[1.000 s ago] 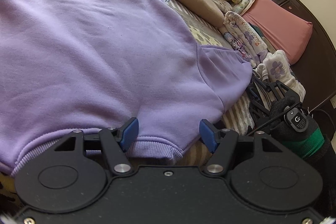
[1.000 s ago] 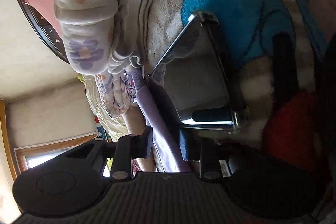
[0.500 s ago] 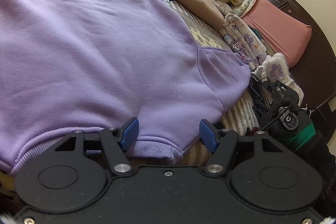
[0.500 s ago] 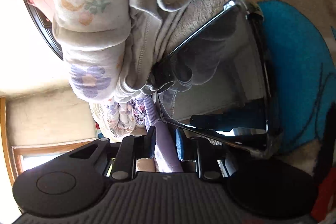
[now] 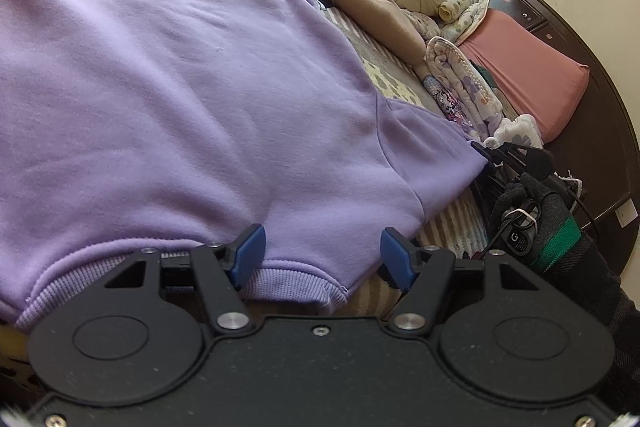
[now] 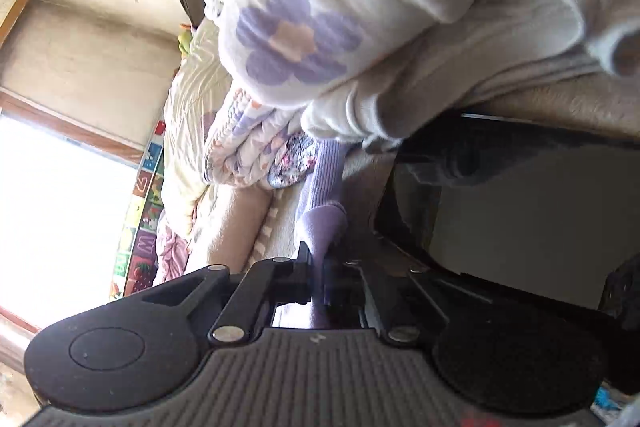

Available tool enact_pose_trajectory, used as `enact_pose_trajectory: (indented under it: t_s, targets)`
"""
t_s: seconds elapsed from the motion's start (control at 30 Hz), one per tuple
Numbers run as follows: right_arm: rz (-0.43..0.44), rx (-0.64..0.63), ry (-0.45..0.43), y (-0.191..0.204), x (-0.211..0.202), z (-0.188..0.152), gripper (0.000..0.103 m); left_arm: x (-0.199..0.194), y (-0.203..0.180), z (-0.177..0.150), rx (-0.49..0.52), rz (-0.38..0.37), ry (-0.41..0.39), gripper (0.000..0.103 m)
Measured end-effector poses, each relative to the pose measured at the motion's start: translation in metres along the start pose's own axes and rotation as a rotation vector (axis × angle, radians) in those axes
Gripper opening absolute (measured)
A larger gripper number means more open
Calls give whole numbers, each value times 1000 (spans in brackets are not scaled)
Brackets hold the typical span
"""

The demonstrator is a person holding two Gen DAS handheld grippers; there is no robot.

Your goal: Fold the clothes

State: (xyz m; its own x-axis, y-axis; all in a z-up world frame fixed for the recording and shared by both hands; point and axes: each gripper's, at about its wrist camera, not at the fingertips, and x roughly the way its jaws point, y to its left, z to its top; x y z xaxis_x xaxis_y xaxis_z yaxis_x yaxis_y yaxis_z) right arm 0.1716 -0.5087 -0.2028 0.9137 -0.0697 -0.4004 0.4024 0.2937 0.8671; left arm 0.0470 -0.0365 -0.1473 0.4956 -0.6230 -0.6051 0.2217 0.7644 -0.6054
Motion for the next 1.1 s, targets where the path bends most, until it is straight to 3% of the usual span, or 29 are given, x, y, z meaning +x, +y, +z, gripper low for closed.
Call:
enact_pose_trajectory:
  t_s: [0.2, 0.27, 0.33, 0.43, 0.53, 0.67, 0.77, 0.83, 0.9, 0.97, 1.1]
  targets:
    - [-58, -106, -72, 1, -12, -7, 7, -3, 2, 2, -20, -10, 0, 65]
    - [-73, -173, -97, 8, -17, -8, 22, -8, 1, 2, -27, 0, -6, 65]
    - [-97, -233, -178, 16, -37, -9, 37, -15, 0, 3, -33, 8, -24, 65]
    - [-43, -314, -230, 18, -69, -14, 39, -27, 5, 11, -55, 43, -83, 65]
    - [115, -466, -84, 44, -64, -36, 39, -40, 21, 33, -89, 81, -185, 65]
    - [301, -581, 230, 89, -33, -90, 38, -49, 52, 64, -128, 157, -280, 65]
    - [408, -621, 467, 128, -2, -138, 39, -45, 86, 76, -207, 197, -273, 65]
    - [372, -621, 551, 135, 18, -158, 41, -43, 107, 83, -272, 191, -253, 63]
    - [275, -575, 606, 126, 35, -167, 42, -48, 107, 95, -273, 163, -270, 64]
    - [219, -507, 647, 110, 30, -172, 31, -47, 104, 109, -226, 168, -277, 65]
    - [203, -564, 695, 124, 35, -175, 41, -23, 123, 143, -290, 132, -239, 65]
